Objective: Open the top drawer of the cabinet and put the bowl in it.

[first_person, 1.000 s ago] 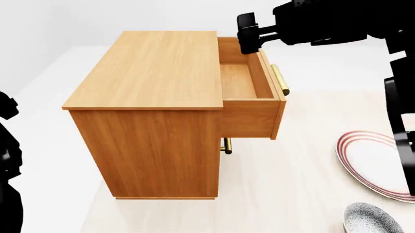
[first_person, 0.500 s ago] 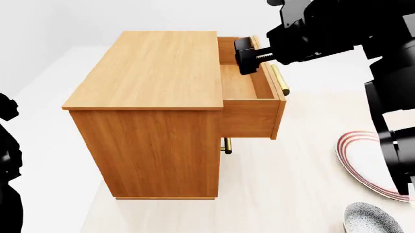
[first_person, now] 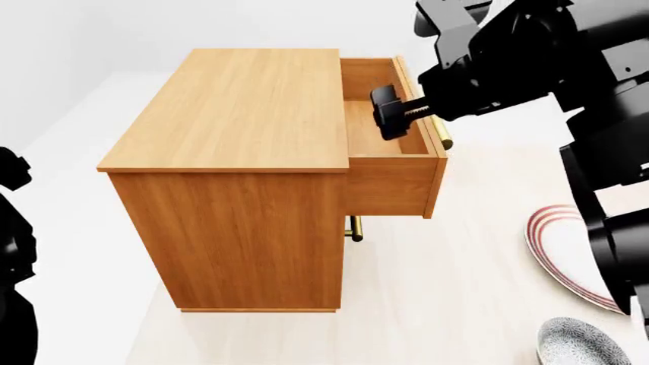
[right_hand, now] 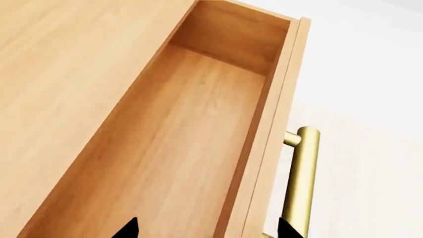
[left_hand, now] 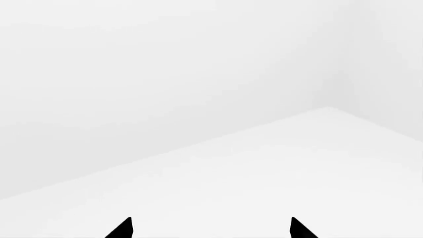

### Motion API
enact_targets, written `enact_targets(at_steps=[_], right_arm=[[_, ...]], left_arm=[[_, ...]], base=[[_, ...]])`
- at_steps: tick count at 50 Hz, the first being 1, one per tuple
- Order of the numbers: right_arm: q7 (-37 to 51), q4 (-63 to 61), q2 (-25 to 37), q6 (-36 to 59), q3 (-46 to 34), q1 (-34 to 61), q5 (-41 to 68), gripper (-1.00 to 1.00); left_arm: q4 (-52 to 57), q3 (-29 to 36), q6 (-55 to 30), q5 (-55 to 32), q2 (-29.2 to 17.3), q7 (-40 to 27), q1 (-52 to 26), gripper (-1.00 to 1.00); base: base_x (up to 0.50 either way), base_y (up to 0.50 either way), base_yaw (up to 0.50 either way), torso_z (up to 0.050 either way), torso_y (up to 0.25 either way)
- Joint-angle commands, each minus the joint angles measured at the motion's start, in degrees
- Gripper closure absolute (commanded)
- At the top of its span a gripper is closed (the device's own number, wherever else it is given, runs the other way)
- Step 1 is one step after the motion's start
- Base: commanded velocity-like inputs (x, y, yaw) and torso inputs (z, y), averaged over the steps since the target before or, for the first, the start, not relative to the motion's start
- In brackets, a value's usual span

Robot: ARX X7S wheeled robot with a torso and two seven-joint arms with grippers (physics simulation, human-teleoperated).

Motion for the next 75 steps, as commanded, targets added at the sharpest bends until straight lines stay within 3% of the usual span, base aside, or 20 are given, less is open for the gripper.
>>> enact_targets(at_steps=[1,45,75], right_arm=[[-0.6,-1.2,0.7,0.0,-2.7,-0.1,-1.5,-1.0],[-1.9,4.4,2.7,-3.5,-13.9,1.1,-10.8,-1.0],[-0.5,3.6,8.5,-2.5,-15.3,1.7,-12.6,-1.0]], left_arm=[[0.0,-0.2,0.0,0.0,0.1,0.1,0.2,-1.0],[0.0,-0.6,0.1,0.0,0.6,0.7,0.1,-1.0],[0.0,-0.4,0.0,0.0,0.8,0.6,0.0,-1.0]], base=[[0.0,0.0,0.0,0.0,0.0],[0.0,0.0,0.0,0.0,0.0],[0.0,0.0,0.0,0.0,0.0]])
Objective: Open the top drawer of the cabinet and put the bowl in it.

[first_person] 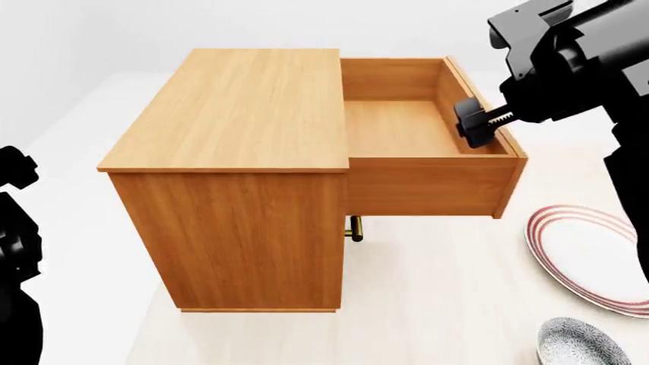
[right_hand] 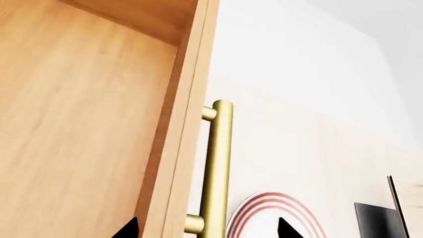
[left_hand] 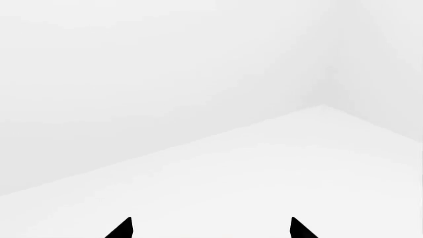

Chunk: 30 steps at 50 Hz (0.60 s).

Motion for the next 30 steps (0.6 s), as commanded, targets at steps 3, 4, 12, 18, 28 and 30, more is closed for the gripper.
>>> enact_targets(at_steps=[3,4,12,18,28,30], right_arm=[[1.6,0.1,2.7,0.6,-1.5,0.0,-2.3,-1.0],[1.5,0.4,2.7,0.4,-1.6,0.0,-2.5,-1.0],[1.9,1.1,3.3,0.5,-1.7,0.0,-2.8,-1.0],[2.4,0.6,4.0,1.0,-1.6,0.1,-2.8,-1.0],[4.5,-2.4,5.8,0.2,3.9,0.8,0.3,-1.0],[5.9,-3.7,6.8,0.3,9.3,1.5,3.9,-1.0]], left_arm=[[0.0,0.0,0.0,0.0,0.1,0.1,0.0,-1.0],[0.0,0.1,0.0,0.0,0.1,0.1,0.0,-1.0],[0.0,0.3,0.0,0.0,0.1,0.0,-0.1,-1.0],[0.0,0.3,0.0,0.0,0.0,0.0,-0.1,-1.0],[0.0,0.3,0.0,0.0,0.0,0.0,-0.1,-1.0],[0.0,0.3,0.0,0.0,0.0,0.0,-0.1,-1.0]], base=[[0.0,0.0,0.0,0.0,0.0],[0.0,0.0,0.0,0.0,0.0],[0.0,0.0,0.0,0.0,0.0],[0.0,0.0,0.0,0.0,0.0],[0.0,0.0,0.0,0.0,0.001],[0.0,0.0,0.0,0.0,0.0]])
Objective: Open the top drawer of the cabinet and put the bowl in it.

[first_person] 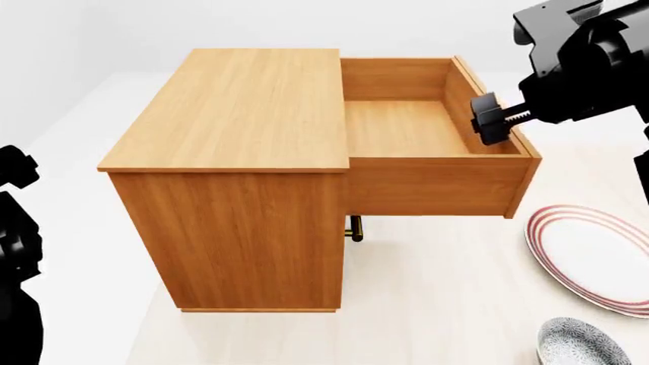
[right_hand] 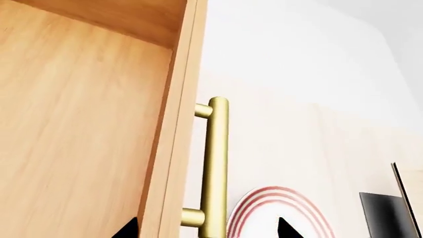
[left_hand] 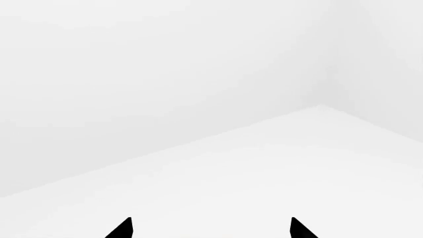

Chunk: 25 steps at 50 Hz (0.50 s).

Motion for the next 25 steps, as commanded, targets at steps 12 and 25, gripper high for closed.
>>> enact_targets(at_steps=[12,25], right_arm=[[24.3,-23.3,16.5,6.4,38.9,-4.2,27.3,-1.0],[33.1,-46.1,33.6,5.3,55.4,-25.3,39.1,-1.0]], left_arm=[[0.0,0.0,0.0,0.0,0.3,-0.2,0.2,-1.0],[0.0,-0.4,0.1,-0.1,0.2,0.1,0.3,-1.0]], base=[[0.0,0.0,0.0,0.0,0.0],[0.0,0.0,0.0,0.0,0.0]])
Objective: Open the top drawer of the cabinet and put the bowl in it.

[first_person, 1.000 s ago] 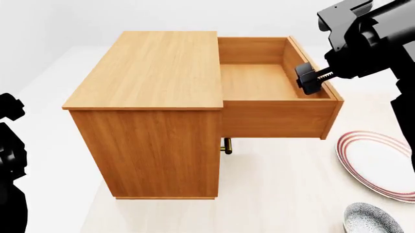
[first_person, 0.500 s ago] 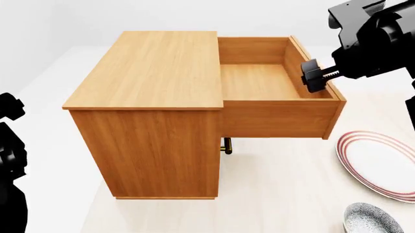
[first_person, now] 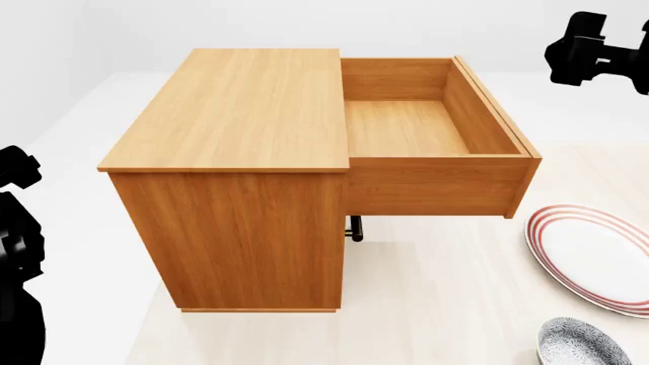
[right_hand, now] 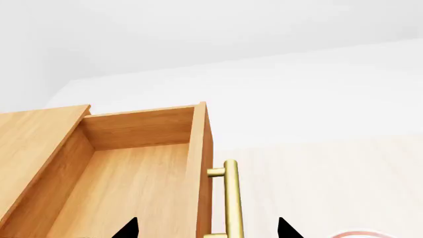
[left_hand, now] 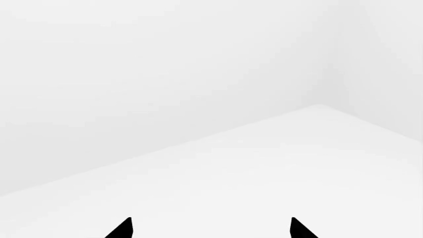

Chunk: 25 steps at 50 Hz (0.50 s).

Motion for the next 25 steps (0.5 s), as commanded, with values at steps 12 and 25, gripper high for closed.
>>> enact_targets(at_steps=[12,25], right_arm=[[14.1,-22.4,24.6,2.3,32.7,-41.2,28.4,-1.0],[3.3,-30.7,24.3,9.7,61.4,-75.3,19.1,-1.0]], left_arm=[[0.0,-0.7,-0.1,0.0,-0.3,-0.1,0.2,-1.0],[0.0,-0.8,-0.5,0.0,-0.5,-0.2,0.1,-1.0]], base=[[0.0,0.0,0.0,0.0,0.0],[0.0,0.0,0.0,0.0,0.0]])
